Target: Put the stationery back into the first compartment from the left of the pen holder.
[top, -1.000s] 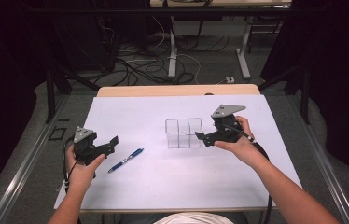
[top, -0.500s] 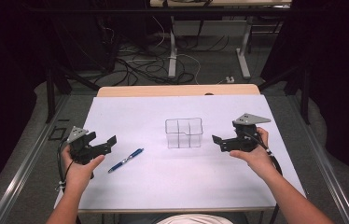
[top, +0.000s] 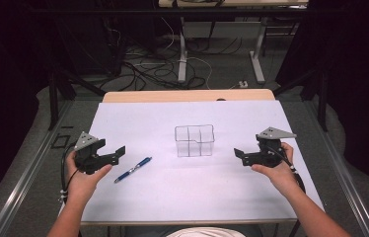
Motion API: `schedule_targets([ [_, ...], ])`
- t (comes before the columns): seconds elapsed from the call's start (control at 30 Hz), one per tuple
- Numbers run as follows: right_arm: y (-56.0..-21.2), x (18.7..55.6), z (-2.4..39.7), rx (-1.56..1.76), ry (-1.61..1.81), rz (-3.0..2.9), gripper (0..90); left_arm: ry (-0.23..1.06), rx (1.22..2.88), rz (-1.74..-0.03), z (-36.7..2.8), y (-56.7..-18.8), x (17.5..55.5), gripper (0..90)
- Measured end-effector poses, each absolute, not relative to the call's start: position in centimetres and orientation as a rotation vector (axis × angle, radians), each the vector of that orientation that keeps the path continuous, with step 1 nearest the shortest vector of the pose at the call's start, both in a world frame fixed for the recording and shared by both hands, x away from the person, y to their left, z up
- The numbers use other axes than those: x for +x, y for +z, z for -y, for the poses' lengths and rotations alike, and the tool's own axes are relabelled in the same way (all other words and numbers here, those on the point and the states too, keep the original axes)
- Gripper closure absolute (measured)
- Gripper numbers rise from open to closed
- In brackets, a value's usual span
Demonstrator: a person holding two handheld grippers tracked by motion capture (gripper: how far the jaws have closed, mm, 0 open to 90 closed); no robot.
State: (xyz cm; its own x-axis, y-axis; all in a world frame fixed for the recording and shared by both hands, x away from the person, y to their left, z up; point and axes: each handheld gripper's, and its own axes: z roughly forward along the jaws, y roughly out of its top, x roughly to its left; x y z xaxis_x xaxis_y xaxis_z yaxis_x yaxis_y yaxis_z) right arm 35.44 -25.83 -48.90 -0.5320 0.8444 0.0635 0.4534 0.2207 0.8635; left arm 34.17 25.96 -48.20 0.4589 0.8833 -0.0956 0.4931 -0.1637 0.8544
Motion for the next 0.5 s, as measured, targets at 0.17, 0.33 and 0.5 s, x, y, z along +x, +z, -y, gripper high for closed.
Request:
schedule_targets([
  [0.17, -49.4, 35.4, 26.2, 1.207, 1.251, -2.079, 2.0, 0.526, 1.896, -1.144, -25.4, -48.0, 34.3, 17.2],
  [0.33, -49.5, 35.5, 26.6, 1.205, 1.25, -2.054, 4.1, 0.494, 1.96, -1.121, -24.8, -48.1, 34.5, 18.6],
  [0.5, -49.8, 35.7, 27.2, 1.211, 1.229, -2.038, 5.6, 0.512, 2.024, -1.092, -24.2, -48.2, 34.5, 20.4],
])
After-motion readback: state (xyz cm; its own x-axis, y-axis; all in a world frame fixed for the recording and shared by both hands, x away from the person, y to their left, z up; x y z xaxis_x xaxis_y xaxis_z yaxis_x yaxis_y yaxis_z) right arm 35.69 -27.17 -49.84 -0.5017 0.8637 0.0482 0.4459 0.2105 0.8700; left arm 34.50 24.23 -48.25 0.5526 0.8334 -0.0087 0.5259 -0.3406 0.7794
